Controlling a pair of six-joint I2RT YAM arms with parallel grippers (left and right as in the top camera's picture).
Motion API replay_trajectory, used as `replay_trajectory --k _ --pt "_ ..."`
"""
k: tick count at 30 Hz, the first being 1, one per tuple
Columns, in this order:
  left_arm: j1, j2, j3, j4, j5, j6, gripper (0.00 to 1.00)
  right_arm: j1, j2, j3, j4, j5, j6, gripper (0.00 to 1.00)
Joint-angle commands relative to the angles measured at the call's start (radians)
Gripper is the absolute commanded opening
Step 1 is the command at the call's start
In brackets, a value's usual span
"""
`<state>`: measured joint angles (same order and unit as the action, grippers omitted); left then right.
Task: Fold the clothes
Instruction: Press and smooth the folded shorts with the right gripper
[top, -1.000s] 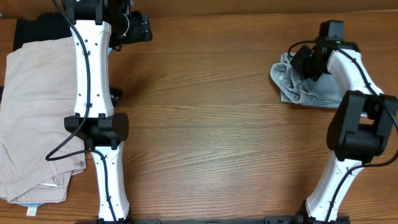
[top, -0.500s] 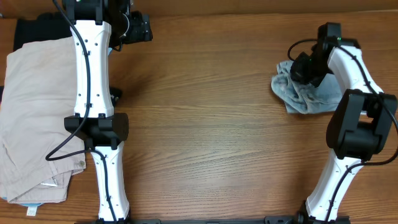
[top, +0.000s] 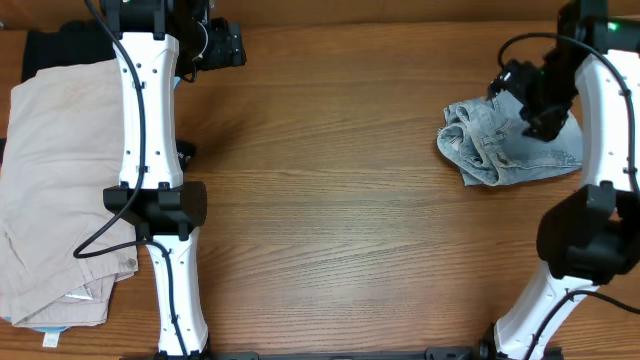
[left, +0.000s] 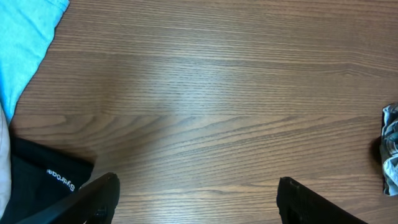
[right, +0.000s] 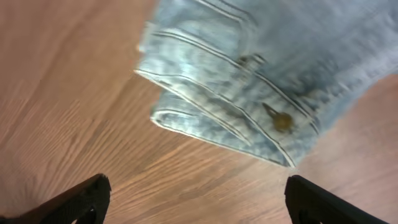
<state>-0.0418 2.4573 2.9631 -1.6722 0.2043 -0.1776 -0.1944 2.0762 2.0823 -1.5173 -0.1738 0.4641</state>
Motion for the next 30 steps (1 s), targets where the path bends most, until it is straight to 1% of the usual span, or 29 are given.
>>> replay_trajectory --k 1,4,8,12,16,17,20,22,24,26,30 --pt "-0.005 -0.024 0.017 -0.002 -0.005 -0.002 0.83 -0.027 0.011 -0.157 0.011 0.089 0.187 0.97" --pt "-0.005 -0.024 0.017 -0.004 -0.005 -0.002 0.84 -0.036 0.011 -0.278 0.068 0.11 0.242 0.97" --pt "-0.005 -0.024 0.017 -0.003 -0.005 -0.002 0.84 -0.038 0.011 -0.404 0.162 0.1 0.248 0.95" --pt "-0.005 -0.024 0.017 -0.003 -0.005 -0.002 0.84 -0.038 0.011 -0.481 0.232 0.083 0.248 0.92" --pt "-0.005 -0.024 0.017 -0.003 -0.005 -0.002 0.84 -0.038 0.011 -0.566 0.325 0.084 0.252 0.82" --pt "-0.005 -0.024 0.017 -0.003 -0.005 -0.002 0.84 -0.038 0.011 -0.596 0.356 0.085 0.264 0.77" --pt "-0.005 -0.024 0.017 -0.003 -0.005 -0.002 0.84 -0.038 0.011 -0.676 0.45 0.1 0.27 0.59" --pt "-0.005 -0.024 0.017 -0.003 -0.006 -0.002 0.84 -0.038 0.011 -0.727 0.521 0.121 0.27 0.32" --pt "-0.005 -0.024 0.017 -0.003 -0.006 -0.002 0.84 -0.038 0.011 -0.751 0.57 0.146 0.269 0.19" --pt "-0.005 -0.024 0.017 -0.003 -0.006 -0.002 0.84 -0.038 0.011 -0.755 0.615 0.159 0.261 0.09" --pt "-0.005 -0.024 0.017 -0.001 -0.006 -0.002 0.84 -0.035 0.011 -0.755 0.77 0.154 0.173 0.05"
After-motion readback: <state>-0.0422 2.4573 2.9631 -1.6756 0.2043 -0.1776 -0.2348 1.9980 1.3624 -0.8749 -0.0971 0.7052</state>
